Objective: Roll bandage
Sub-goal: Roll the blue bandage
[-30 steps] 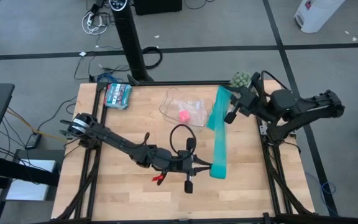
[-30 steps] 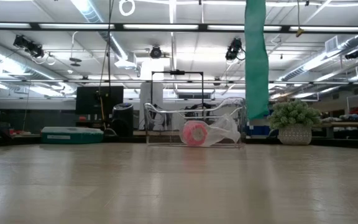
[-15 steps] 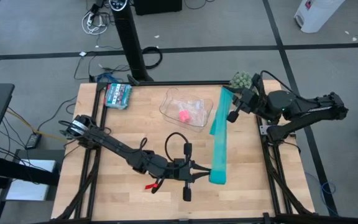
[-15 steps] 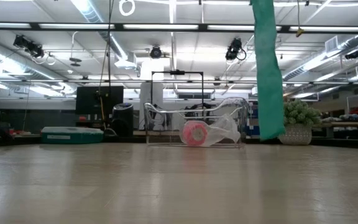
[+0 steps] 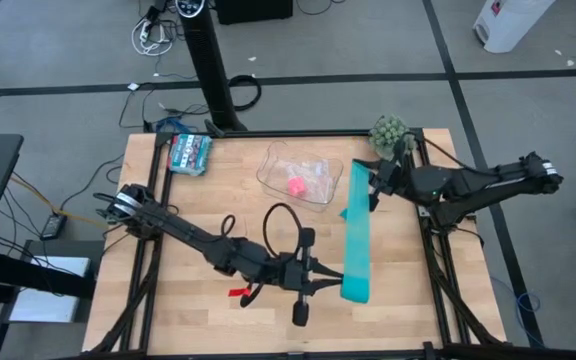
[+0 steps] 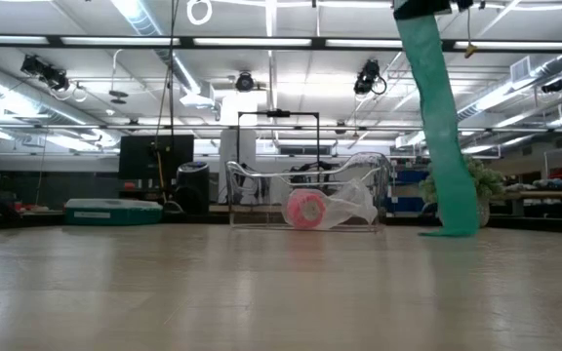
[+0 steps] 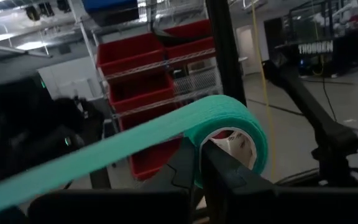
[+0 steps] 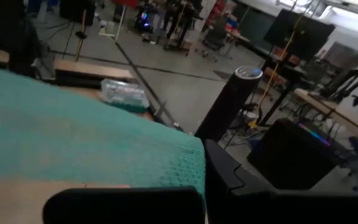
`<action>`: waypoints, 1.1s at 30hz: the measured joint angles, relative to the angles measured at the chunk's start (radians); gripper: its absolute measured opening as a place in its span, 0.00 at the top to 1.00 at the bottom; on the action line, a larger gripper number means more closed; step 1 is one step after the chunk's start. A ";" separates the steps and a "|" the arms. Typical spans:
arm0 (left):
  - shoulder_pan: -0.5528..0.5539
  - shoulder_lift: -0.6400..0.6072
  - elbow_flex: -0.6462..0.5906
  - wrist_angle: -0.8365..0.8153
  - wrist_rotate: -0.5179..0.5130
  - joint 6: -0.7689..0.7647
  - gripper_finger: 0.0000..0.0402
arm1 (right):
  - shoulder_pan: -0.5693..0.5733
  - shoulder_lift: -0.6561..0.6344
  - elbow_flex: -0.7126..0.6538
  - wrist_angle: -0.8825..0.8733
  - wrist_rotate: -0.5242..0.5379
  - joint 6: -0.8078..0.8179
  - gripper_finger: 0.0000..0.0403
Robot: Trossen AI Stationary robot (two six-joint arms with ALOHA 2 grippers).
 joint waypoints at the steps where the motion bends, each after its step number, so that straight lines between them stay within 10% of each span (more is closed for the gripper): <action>1: 0.001 0.000 0.006 0.000 0.003 0.008 0.94 | 0.000 -0.002 -0.012 0.001 -0.004 0.009 1.00; 33: 0.087 0.000 0.035 0.174 -0.065 0.272 0.94 | 0.236 0.115 -0.099 0.003 -0.002 0.325 1.00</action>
